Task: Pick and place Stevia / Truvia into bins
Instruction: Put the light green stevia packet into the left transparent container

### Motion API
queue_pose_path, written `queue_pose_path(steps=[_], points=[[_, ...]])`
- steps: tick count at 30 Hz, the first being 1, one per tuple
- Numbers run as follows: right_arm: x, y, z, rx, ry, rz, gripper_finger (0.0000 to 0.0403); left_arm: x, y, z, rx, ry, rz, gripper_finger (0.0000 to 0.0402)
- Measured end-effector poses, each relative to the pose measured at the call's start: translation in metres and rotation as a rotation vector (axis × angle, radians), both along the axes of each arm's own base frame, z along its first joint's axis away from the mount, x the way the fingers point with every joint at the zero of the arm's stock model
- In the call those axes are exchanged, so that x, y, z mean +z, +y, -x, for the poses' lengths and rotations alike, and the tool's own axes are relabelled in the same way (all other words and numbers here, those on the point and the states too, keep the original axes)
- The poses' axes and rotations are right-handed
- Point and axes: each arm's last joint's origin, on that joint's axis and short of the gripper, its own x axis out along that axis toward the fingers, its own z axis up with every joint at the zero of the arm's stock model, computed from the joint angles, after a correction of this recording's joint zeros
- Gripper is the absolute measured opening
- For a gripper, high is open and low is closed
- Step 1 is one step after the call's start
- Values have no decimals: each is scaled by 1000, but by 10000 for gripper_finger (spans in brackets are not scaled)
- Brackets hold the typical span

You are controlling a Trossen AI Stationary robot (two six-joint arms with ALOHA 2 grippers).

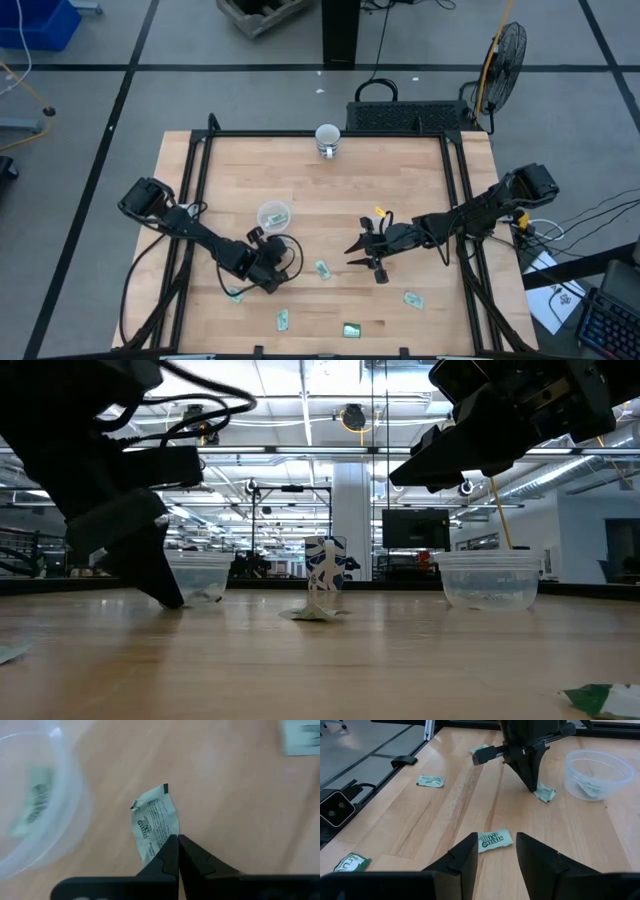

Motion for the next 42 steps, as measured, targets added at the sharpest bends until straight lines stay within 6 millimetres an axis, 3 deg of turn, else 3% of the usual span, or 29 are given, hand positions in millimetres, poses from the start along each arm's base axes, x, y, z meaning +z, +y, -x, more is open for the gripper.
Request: queue_pose_path(steps=[4,8,13,18,25,31,37,42], points=[[0,0,0,0,0,0,125,18,-10,-15,-97,5,4,5],[0,0,0,0,0,0,125,48,-13,-30,-100,19,-116,4],[0,0,0,0,0,0,125,89,3,-28,32,197,-252,3],[0,0,0,0,0,0,125,109,27,-21,151,361,-323,3],[0,0,0,0,0,0,125,90,61,-24,240,477,-144,3],[0,0,0,0,0,0,125,83,70,-35,172,432,-113,3],[0,0,0,0,0,0,125,78,73,-47,78,399,55,7],[0,0,0,0,0,0,125,68,84,-40,113,448,77,3]])
